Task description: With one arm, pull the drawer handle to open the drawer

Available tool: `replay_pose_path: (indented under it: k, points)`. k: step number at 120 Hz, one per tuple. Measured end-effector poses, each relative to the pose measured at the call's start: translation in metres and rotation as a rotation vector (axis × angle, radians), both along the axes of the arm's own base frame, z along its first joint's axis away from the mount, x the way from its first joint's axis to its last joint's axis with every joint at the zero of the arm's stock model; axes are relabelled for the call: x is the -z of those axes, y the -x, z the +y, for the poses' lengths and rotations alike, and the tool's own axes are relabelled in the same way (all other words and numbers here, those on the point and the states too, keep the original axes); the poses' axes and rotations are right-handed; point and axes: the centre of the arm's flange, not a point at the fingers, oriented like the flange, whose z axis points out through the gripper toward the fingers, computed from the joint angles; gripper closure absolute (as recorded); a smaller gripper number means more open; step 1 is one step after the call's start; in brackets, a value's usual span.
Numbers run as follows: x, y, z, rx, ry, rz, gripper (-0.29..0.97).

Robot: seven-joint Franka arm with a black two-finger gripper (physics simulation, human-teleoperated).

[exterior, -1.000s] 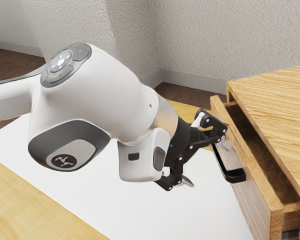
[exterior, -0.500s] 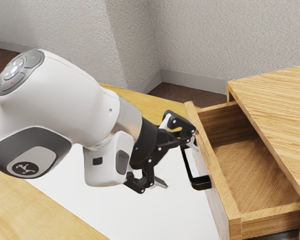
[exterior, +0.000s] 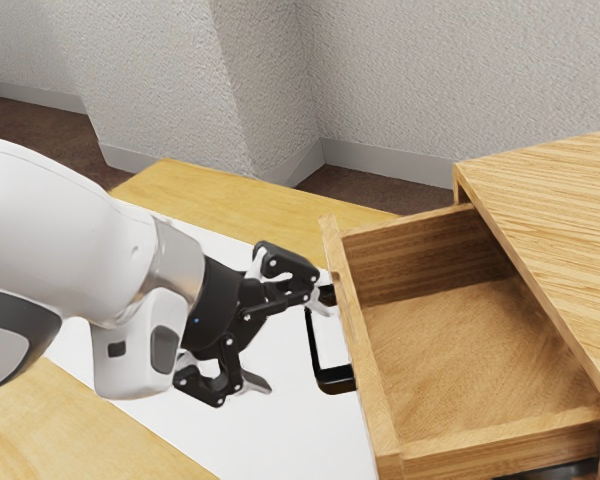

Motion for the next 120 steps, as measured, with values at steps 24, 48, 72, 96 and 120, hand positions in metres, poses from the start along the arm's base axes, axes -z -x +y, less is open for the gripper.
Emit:
replay_pose_path:
  k: [24,48,72,96,120]
  points:
    - [0.004,0.012,0.010,0.003,0.005,0.016,-0.21]
    - [-0.004,0.027,0.001,0.038,0.011,0.011,0.02]
    - [-0.004,0.039,0.006,0.045,0.022,0.025,0.01]
    - [-0.006,0.050,0.025,0.034,0.040,0.033,0.01]
    - [-0.003,0.055,0.036,0.022,0.036,0.044,0.00]
